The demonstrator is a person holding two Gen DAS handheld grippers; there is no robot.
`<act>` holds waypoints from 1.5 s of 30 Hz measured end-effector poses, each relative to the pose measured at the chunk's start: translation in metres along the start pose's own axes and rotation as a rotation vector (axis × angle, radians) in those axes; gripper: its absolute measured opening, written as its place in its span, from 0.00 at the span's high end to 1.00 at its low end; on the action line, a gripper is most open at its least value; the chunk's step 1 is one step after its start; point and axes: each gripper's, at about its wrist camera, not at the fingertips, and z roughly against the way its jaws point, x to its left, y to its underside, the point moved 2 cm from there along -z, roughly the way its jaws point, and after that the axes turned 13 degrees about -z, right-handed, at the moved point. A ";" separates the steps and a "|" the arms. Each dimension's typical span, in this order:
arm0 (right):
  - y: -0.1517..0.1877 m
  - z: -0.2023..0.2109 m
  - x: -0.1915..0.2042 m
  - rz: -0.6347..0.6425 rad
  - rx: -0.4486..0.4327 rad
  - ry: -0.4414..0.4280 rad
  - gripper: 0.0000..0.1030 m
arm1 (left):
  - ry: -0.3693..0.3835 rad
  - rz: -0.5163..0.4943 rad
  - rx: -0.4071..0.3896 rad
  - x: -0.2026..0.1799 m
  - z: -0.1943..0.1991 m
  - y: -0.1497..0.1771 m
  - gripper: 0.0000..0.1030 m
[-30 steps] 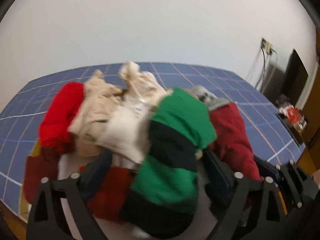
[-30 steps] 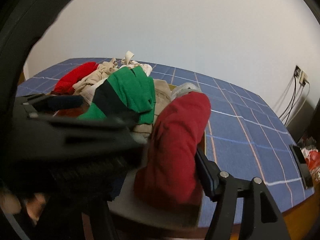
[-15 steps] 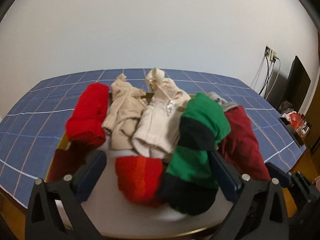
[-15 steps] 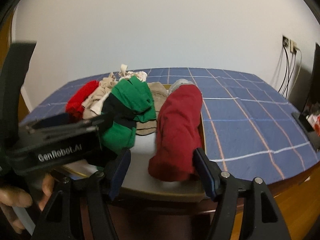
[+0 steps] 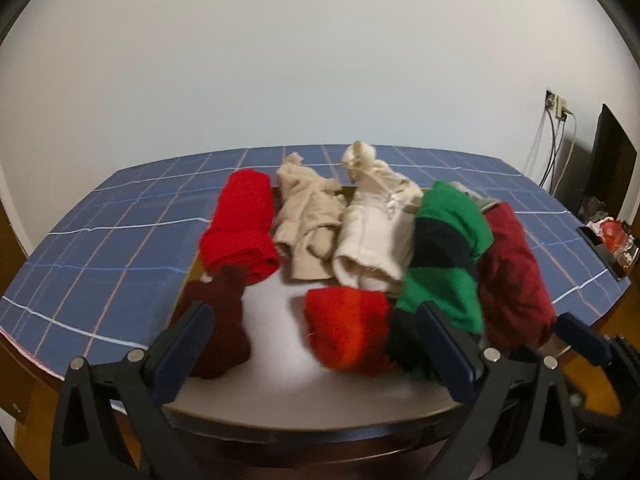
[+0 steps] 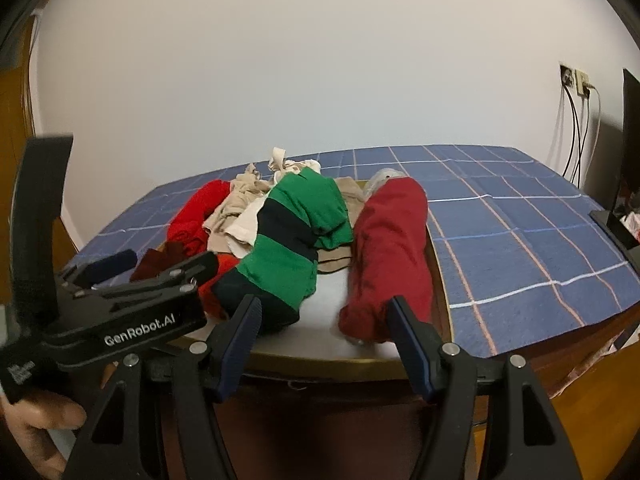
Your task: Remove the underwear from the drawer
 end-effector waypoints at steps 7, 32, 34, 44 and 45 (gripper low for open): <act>0.006 0.008 0.005 -0.032 -0.021 -0.047 0.34 | -0.013 0.008 -0.003 0.006 0.009 0.011 0.01; 0.017 0.048 0.028 0.002 -0.202 -0.088 0.24 | -0.090 -0.006 -0.069 0.003 0.060 0.027 0.00; 0.018 0.053 0.028 0.000 -0.209 -0.087 0.24 | -0.078 0.008 -0.069 0.004 0.064 0.029 0.00; 0.031 0.068 0.021 -0.048 -0.205 -0.103 0.24 | -0.097 0.018 -0.089 0.003 0.088 0.042 0.00; 0.033 0.071 0.020 -0.050 -0.205 -0.103 0.24 | -0.100 0.016 -0.091 0.003 0.091 0.044 0.00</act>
